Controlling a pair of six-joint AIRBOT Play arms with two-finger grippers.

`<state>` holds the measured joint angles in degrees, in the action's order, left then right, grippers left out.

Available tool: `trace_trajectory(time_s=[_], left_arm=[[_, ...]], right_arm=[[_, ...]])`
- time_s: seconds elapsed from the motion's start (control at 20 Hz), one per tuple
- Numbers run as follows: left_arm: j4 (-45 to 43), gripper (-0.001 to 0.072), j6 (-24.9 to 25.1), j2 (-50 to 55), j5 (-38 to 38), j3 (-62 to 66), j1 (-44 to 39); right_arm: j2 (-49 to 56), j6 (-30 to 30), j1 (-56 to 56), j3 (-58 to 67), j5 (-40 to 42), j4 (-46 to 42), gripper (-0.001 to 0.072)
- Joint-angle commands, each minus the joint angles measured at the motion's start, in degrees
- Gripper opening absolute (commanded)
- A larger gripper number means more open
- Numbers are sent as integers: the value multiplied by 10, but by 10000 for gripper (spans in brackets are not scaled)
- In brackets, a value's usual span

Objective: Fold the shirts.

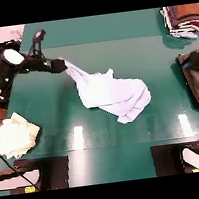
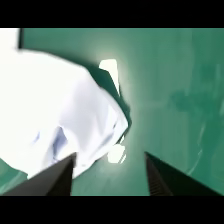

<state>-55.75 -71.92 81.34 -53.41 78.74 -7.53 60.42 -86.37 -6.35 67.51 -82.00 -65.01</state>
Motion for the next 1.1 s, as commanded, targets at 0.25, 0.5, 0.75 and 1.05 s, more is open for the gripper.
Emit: trace_trajectory(time_s=[0.25,0.5,0.75,1.05], left_arm=[[-26,21,-2,-9,-33,33,0],[-26,21,-2,-9,-45,33,0],[-78,20,-27,-66,-26,66,1],[-128,20,-32,-202,-26,276,1]], right_arm=[[160,40,68,-225,191,160,456],[221,47,109,-166,239,153,56],[145,65,99,-76,224,120,17],[-56,64,84,110,200,62,17]])
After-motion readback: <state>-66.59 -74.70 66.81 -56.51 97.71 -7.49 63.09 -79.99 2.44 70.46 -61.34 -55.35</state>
